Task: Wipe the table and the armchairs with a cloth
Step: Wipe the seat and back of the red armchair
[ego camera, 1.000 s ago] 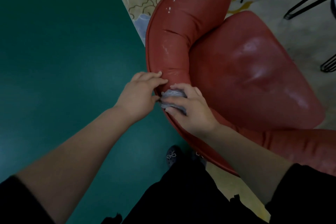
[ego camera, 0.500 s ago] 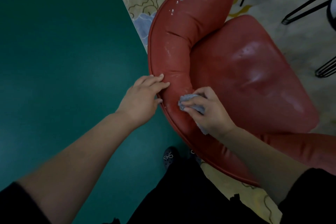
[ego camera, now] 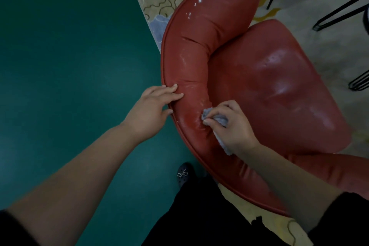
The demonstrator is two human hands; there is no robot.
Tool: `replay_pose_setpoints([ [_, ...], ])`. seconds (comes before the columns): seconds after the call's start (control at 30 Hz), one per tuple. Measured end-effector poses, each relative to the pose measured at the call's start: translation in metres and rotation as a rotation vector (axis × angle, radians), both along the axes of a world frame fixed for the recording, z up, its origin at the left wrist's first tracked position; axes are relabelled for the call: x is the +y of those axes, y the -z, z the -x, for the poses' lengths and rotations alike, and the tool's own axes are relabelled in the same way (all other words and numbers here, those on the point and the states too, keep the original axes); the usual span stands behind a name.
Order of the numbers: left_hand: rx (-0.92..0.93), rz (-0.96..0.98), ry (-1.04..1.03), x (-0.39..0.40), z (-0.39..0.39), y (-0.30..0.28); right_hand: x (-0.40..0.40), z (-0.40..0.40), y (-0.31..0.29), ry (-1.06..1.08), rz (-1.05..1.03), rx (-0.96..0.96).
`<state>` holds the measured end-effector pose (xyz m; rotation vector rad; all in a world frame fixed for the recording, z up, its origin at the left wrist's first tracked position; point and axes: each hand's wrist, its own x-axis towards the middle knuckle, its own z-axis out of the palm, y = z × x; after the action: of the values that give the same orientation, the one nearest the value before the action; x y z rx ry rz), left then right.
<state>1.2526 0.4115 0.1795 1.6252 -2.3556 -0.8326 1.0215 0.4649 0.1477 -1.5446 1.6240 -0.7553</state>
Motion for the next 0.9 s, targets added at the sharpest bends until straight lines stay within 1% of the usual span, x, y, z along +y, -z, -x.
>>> replay_pose_setpoints([
  [0.1, 0.006, 0.007, 0.000, -0.002, -0.001, 0.000, -0.006, -0.014, -0.009, 0.016, 0.027, -0.165],
  [0.17, 0.005, 0.003, 0.007, 0.000, -0.001, 0.001, -0.013, -0.030, -0.017, -0.050, 0.084, -0.201],
  [0.23, 0.001, -0.005, 0.017, 0.001, -0.002, 0.002, -0.020, -0.044, -0.021, -0.133, 0.108, -0.186],
  [0.33, -0.001, -0.011, 0.012, 0.002, -0.003, 0.003, -0.023, -0.057, -0.022, -0.275, 0.146, -0.043],
  [0.4, -0.006, -0.004, 0.010, 0.002, -0.003, 0.003, -0.022, -0.057, -0.023, -0.333, 0.159, 0.037],
  [0.5, -0.008, 0.001, 0.005, 0.003, -0.002, 0.003, -0.023, -0.042, -0.022, -0.410, 0.139, 0.068],
  [0.57, -0.008, -0.002, -0.007, 0.003, -0.002, 0.002, -0.022, -0.033, -0.022, -0.413, 0.070, 0.000],
  [0.63, -0.010, 0.001, -0.012, 0.003, -0.001, 0.001, -0.023, -0.032, -0.024, -0.296, 0.007, -0.100],
  [0.7, -0.015, 0.008, -0.011, 0.004, 0.000, 0.001, -0.029, -0.038, -0.026, -0.205, 0.017, -0.126],
  [0.8, -0.022, 0.007, -0.013, 0.005, 0.001, 0.001, -0.034, -0.043, -0.026, -0.324, 0.066, -0.016],
  [0.9, -0.028, 0.004, -0.009, 0.004, 0.001, -0.002, -0.029, -0.034, -0.025, -0.431, 0.086, 0.052],
])
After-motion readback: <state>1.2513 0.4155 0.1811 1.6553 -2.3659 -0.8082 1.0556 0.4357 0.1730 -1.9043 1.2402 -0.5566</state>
